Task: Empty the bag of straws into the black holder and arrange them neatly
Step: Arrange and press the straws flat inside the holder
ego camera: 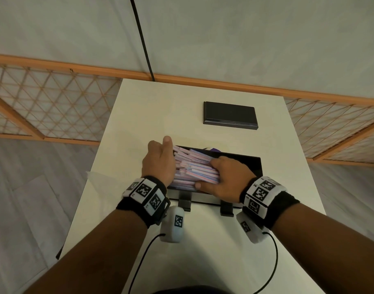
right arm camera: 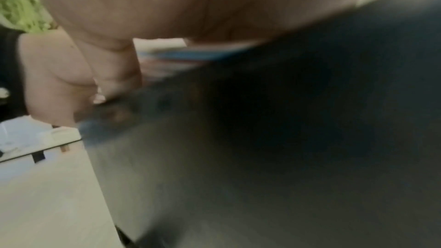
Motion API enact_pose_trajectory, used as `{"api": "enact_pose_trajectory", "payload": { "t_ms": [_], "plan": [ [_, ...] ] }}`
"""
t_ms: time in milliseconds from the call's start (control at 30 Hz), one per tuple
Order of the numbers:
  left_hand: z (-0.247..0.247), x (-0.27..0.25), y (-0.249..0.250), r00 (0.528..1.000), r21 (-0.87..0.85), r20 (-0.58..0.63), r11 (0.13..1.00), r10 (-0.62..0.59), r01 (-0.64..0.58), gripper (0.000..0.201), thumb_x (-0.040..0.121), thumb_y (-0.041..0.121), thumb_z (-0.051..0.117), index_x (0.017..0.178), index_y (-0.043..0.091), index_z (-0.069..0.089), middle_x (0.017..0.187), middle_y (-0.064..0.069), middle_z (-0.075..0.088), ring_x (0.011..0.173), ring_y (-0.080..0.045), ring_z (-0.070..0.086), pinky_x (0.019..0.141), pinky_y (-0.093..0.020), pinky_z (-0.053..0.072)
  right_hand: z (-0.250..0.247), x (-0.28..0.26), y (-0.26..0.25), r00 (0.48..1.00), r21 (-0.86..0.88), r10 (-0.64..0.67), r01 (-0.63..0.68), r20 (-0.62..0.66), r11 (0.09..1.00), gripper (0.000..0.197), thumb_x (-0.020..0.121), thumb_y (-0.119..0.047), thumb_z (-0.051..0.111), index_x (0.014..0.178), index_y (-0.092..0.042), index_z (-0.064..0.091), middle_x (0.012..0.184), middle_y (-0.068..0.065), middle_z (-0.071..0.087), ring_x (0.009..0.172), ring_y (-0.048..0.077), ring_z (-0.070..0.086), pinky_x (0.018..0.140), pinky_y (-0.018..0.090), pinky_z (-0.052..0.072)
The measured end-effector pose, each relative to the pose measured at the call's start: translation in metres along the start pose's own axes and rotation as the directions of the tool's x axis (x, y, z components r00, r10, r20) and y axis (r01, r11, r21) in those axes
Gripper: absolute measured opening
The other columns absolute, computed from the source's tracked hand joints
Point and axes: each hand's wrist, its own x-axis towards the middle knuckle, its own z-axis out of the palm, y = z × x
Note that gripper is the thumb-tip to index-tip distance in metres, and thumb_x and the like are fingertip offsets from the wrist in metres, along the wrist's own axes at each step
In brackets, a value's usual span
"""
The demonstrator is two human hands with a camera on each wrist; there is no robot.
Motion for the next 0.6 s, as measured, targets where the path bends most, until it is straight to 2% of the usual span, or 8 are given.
{"api": "enact_pose_trajectory", "payload": {
  "t_ms": [100,167,200,333,433,533,567,600],
  "plan": [
    [0.009,-0.003,-0.001,0.993,-0.034,0.100,0.998,-0.058,0.062,0.060,0.104,0.056,0.031,0.139,0.008,0.035,0.141,-0.010,0.047,0.125,-0.029,0.050,0.100,-0.037,0.039,0.005,-0.002,-0.002,1.000,-0.011,0.008,-0.008,0.017,1.000,0.085,0.061,-0.094,0.031,0.114,-0.031,0.052,0.105,-0.008,0.057,0.094,0.016,0.058,0.089,0.043,0.051],
    [0.011,-0.003,-0.001,0.986,-0.123,0.149,0.988,-0.079,0.098,0.066,0.104,0.058,0.029,0.152,0.013,0.022,0.158,-0.010,0.031,0.138,-0.028,0.041,0.114,-0.044,0.035,0.005,-0.003,0.000,1.000,-0.019,0.020,-0.020,-0.010,1.000,0.089,0.060,-0.097,0.029,0.116,-0.031,0.053,0.107,-0.008,0.058,0.095,0.016,0.058,0.089,0.043,0.051],
    [0.011,-0.004,0.000,0.981,-0.169,0.167,0.978,-0.094,0.123,0.067,0.104,0.059,0.028,0.155,0.017,0.017,0.163,-0.008,0.026,0.142,-0.027,0.038,0.117,-0.045,0.033,0.005,-0.004,0.001,0.999,-0.039,0.034,-0.035,-0.027,0.999,0.093,0.059,-0.098,0.029,0.118,-0.030,0.052,0.109,-0.008,0.058,0.097,0.016,0.058,0.090,0.043,0.050],
    [0.008,-0.003,0.000,0.970,-0.231,0.218,0.960,-0.108,0.159,0.068,0.104,0.060,0.024,0.159,0.023,0.011,0.166,-0.006,0.024,0.145,-0.026,0.035,0.117,-0.042,0.031,0.002,-0.007,0.004,0.989,-0.105,0.095,-0.107,-0.114,0.989,0.097,0.057,-0.099,0.031,0.123,-0.029,0.047,0.117,-0.005,0.055,0.105,0.020,0.055,0.090,0.044,0.050],
    [0.010,-0.003,0.000,0.960,-0.242,0.264,0.957,-0.090,0.157,0.067,0.104,0.059,0.024,0.160,0.023,0.011,0.164,-0.007,0.028,0.145,-0.027,0.036,0.115,-0.038,0.030,0.003,-0.007,0.003,0.994,-0.126,0.105,-0.109,-0.037,0.986,0.094,0.062,-0.096,0.031,0.130,-0.032,0.046,0.118,-0.005,0.051,0.111,0.022,0.051,0.096,0.046,0.045],
    [0.012,-0.003,-0.001,0.947,-0.173,0.316,0.978,-0.059,0.118,0.093,0.086,0.082,0.021,0.161,0.030,0.006,0.166,-0.007,0.025,0.146,-0.031,0.037,0.121,-0.051,0.028,0.003,-0.002,0.001,0.996,-0.093,0.089,-0.086,0.029,0.992,0.090,0.062,-0.095,0.031,0.126,-0.034,0.050,0.110,-0.006,0.053,0.104,0.021,0.054,0.094,0.045,0.046],
    [0.012,-0.002,-0.002,0.944,-0.163,0.327,0.981,-0.046,0.104,0.098,0.081,0.085,0.021,0.162,0.031,0.005,0.167,-0.005,0.023,0.148,-0.031,0.035,0.122,-0.053,0.028,0.001,0.001,0.000,0.996,-0.086,0.075,-0.071,0.054,0.994,0.089,0.062,-0.095,0.033,0.123,-0.033,0.052,0.105,-0.006,0.054,0.099,0.019,0.055,0.092,0.044,0.048],
    [0.012,-0.002,-0.003,0.942,-0.155,0.335,0.983,-0.038,0.095,0.095,0.085,0.083,0.021,0.162,0.030,0.003,0.169,-0.004,0.019,0.151,-0.029,0.030,0.123,-0.052,0.025,-0.001,0.004,-0.001,0.994,-0.078,0.064,-0.057,0.090,0.995,0.086,0.063,-0.094,0.035,0.119,-0.032,0.055,0.101,-0.007,0.054,0.094,0.018,0.057,0.089,0.042,0.051]
  ]
}}
